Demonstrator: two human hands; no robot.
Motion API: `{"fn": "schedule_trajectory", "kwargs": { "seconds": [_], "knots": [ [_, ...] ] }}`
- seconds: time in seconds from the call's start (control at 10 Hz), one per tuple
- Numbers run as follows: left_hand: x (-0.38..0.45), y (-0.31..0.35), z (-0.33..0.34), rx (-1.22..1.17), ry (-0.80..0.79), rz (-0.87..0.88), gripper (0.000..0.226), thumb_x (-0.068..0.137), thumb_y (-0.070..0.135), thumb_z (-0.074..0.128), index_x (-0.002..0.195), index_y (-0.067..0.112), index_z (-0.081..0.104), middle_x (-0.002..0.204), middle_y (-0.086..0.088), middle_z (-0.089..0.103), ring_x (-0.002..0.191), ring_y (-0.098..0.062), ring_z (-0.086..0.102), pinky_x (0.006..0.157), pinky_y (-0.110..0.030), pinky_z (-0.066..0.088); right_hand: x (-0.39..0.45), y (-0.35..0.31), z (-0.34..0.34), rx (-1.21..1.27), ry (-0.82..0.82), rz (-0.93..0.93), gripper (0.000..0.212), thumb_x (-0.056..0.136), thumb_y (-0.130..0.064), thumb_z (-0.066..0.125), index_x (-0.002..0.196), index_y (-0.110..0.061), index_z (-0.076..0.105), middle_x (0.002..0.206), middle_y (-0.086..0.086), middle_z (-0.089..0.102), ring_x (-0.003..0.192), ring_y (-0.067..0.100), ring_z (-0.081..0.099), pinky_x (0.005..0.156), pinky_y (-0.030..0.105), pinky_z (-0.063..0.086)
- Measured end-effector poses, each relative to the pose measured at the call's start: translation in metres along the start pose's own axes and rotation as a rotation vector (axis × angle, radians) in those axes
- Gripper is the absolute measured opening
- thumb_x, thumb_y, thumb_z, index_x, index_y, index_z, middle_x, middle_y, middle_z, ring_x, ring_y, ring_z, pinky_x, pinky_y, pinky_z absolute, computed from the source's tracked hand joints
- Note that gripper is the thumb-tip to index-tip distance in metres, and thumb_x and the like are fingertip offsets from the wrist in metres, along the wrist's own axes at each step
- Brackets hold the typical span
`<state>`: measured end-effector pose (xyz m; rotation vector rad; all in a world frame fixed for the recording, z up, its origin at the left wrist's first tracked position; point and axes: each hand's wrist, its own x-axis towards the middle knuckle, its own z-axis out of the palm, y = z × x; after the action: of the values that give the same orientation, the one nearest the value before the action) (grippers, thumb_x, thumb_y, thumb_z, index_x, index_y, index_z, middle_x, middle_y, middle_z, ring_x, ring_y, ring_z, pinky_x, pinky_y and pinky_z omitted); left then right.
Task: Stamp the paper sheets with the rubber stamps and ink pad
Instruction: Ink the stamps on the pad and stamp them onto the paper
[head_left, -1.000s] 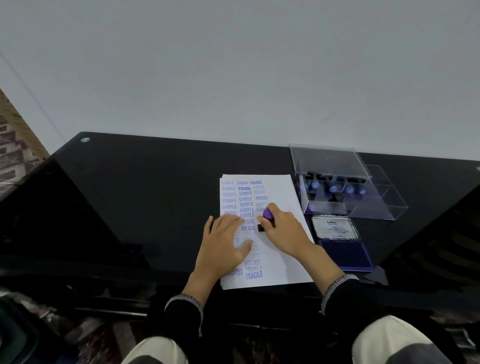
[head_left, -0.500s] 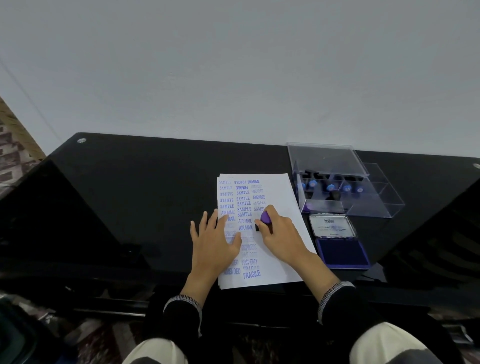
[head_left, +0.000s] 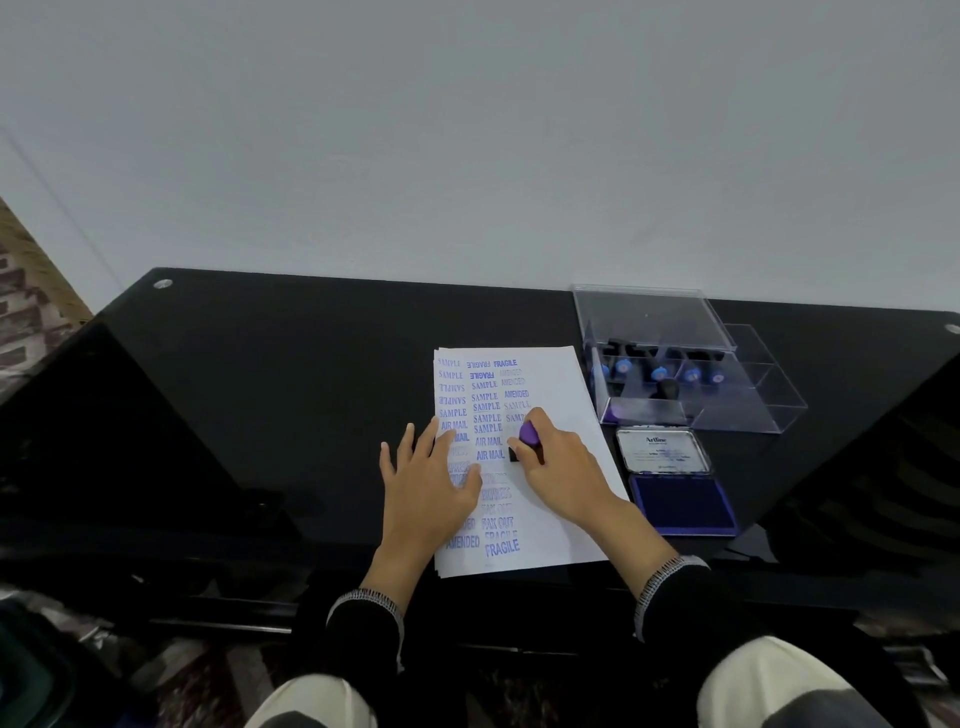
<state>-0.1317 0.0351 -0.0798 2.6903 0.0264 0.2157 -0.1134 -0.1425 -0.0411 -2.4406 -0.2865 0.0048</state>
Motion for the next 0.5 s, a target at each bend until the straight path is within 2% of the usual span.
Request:
{"fn": "schedule_trajectory", "kwargs": {
  "seconds": [0.1, 0.4, 0.5],
  "knots": [
    [0.000, 0.000, 0.000, 0.003, 0.001, 0.001, 0.061, 0.093, 0.053, 0.048, 0.145, 0.024, 0.038, 0.158, 0.005, 0.026, 0.149, -0.022, 0.012, 0.119, -0.050, -0.001, 0.001, 0.000, 0.001, -0.010, 0.002, 0.003, 0.019, 0.098, -0.030, 0.047, 0.092, -0.019, 0.033, 0.073, 0.000, 0.051, 0.062, 0.022, 0.046, 0.057, 0.034, 0.038],
    [0.001, 0.000, 0.001, 0.016, -0.004, -0.006, 0.061, 0.093, 0.054, 0.047, 0.146, 0.026, 0.037, 0.158, 0.005, 0.026, 0.149, -0.022, 0.012, 0.119, -0.050, -0.001, 0.025, -0.004, -0.010, 0.072, -0.131, 0.097, 0.016, 0.098, -0.033, 0.046, 0.091, -0.021, 0.038, 0.086, 0.005, 0.055, 0.070, 0.020, 0.048, 0.066, 0.037, 0.044],
    [0.001, 0.000, 0.001, 0.012, -0.004, -0.004, 0.061, 0.093, 0.054, 0.047, 0.145, 0.026, 0.037, 0.158, 0.005, 0.026, 0.149, -0.022, 0.012, 0.119, -0.049, -0.002, 0.019, -0.004, -0.008, 0.048, -0.109, 0.086, 0.017, 0.098, -0.033, 0.046, 0.092, -0.020, 0.037, 0.081, 0.005, 0.055, 0.067, 0.021, 0.047, 0.063, 0.036, 0.042]
  ]
}}
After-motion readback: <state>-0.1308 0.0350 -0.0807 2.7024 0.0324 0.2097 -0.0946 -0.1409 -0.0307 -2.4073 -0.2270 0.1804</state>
